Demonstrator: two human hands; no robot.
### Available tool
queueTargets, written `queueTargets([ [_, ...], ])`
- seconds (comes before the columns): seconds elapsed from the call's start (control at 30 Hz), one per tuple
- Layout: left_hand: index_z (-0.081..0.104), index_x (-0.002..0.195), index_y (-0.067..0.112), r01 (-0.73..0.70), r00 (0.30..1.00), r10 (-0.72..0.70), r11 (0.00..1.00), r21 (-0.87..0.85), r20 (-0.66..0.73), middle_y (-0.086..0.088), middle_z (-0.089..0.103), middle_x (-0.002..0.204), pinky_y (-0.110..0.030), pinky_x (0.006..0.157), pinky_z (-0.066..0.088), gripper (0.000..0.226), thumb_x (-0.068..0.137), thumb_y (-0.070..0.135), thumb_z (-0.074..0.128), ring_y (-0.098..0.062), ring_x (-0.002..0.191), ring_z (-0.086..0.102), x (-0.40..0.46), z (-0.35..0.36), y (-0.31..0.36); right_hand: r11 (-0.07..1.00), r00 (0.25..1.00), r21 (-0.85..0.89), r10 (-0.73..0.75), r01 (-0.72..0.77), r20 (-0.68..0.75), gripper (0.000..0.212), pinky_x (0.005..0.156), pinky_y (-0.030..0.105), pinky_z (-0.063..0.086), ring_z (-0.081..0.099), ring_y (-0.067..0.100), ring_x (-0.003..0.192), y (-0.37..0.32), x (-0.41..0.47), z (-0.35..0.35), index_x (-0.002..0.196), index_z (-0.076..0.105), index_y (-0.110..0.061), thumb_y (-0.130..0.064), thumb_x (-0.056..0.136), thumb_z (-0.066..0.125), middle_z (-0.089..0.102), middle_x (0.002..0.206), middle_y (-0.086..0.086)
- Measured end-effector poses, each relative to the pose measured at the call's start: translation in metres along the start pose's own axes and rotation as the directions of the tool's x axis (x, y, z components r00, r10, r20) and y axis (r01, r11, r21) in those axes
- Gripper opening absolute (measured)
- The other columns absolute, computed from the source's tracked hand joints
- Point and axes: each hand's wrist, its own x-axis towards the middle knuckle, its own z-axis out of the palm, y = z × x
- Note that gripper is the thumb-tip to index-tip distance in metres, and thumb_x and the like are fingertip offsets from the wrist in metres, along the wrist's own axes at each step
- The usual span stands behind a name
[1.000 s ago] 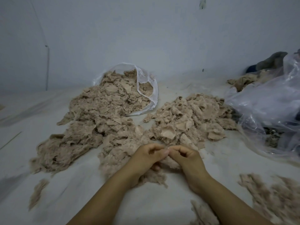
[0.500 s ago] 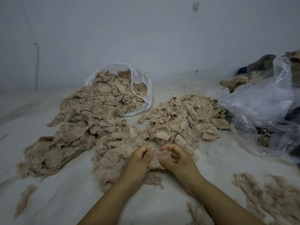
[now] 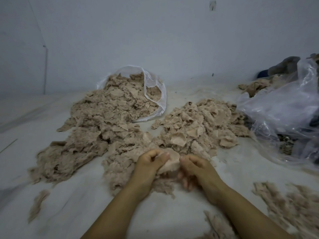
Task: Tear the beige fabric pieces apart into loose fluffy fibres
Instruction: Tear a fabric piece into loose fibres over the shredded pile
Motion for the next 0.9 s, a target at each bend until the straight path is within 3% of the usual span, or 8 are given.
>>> queueTargets([
  [0.1,0.072,0.085,0.007,-0.012,0.995,0.005,0.998,0.068,0.102,-0.013,0.072,0.079,-0.026,0.063,0.053,0.026,0.073,0.029,0.07,-0.021,0.071,0.066,-0.003,0.004,-0.003,0.998,0.994,0.053,-0.011,0.017,-0.108,0.047,0.048,0.03,0.052,0.062,0.021,0.058,0.001,0.003,0.001,0.098,0.058,-0.009,-0.037,0.066,0.077,0.066,0.074,0.01],
  [0.3,0.07,0.078,0.011,-0.063,0.998,0.059,0.98,0.191,0.025,0.0,0.067,0.066,-0.023,0.058,0.046,0.021,0.092,0.018,0.056,-0.011,0.062,0.059,-0.001,0.003,-0.001,0.993,0.98,0.12,0.038,-0.014,-0.194,0.006,0.043,0.021,0.046,0.054,0.015,0.042,0.003,0.006,0.002,0.084,0.063,-0.004,-0.009,0.086,0.063,0.061,0.054,0.011],
  [0.47,0.062,0.072,0.01,-0.219,0.916,0.337,0.873,0.435,-0.216,-0.004,0.055,0.061,-0.03,0.054,0.041,0.027,0.094,0.024,0.054,-0.013,0.057,0.049,0.008,-0.017,0.007,0.909,0.968,0.413,0.055,0.053,-0.245,0.022,0.074,0.026,0.059,0.071,0.02,0.09,-0.023,0.022,-0.001,0.111,0.059,-0.004,-0.017,0.093,0.056,0.071,0.1,0.014],
  [0.53,0.064,0.073,0.021,-0.216,0.904,0.367,0.835,0.506,-0.218,-0.004,0.061,0.068,-0.03,0.061,0.046,0.022,0.093,0.023,0.055,-0.013,0.063,0.055,0.013,-0.029,0.007,0.963,0.967,0.252,0.153,-0.099,-0.204,0.024,0.072,0.036,0.059,0.07,0.026,0.077,-0.019,0.019,0.007,0.105,0.058,-0.002,-0.02,0.09,0.061,0.071,0.086,0.014],
  [0.6,0.063,0.08,0.032,-0.21,0.923,0.36,0.769,0.604,-0.137,0.009,0.065,0.078,-0.018,0.068,0.046,0.017,0.092,0.022,0.056,-0.003,0.071,0.059,0.014,-0.033,0.003,0.971,0.97,-0.138,0.173,-0.197,-0.174,0.022,0.068,0.037,0.055,0.062,0.02,0.065,-0.006,0.011,0.019,0.098,0.06,-0.006,-0.023,0.087,0.068,0.068,0.079,0.011],
  [0.7,0.063,0.105,0.031,-0.163,0.974,0.226,0.775,0.611,-0.026,0.013,0.068,0.087,-0.017,0.077,0.051,0.018,0.095,0.021,0.053,0.001,0.08,0.064,0.016,-0.03,-0.008,0.638,0.997,-0.768,0.0,-0.058,-0.075,0.044,0.068,0.017,0.041,0.053,0.005,0.083,0.009,0.012,0.03,0.112,0.059,-0.025,-0.053,0.079,0.067,0.059,0.103,-0.006],
  [0.77,0.059,0.108,0.034,-0.162,0.983,0.183,0.803,0.574,0.022,0.009,0.068,0.087,-0.026,0.082,0.054,0.023,0.097,0.017,0.048,-0.005,0.082,0.066,0.016,-0.028,-0.012,0.513,0.998,-0.858,-0.049,-0.018,-0.05,0.049,0.071,0.02,0.036,0.05,0.007,0.089,0.01,0.019,0.035,0.121,0.057,-0.027,-0.056,0.082,0.062,0.055,0.105,-0.007],
  [0.9,0.055,0.107,0.036,-0.171,0.984,0.169,0.823,0.541,0.053,0.006,0.069,0.089,-0.028,0.085,0.053,0.027,0.099,0.014,0.043,-0.008,0.085,0.067,0.015,-0.029,-0.013,0.516,0.994,-0.854,-0.045,-0.061,-0.098,0.011,0.068,0.023,0.04,0.057,0.012,0.082,0.009,0.032,0.036,0.092,0.066,-0.02,-0.029,0.089,0.06,0.063,0.088,-0.004],
])
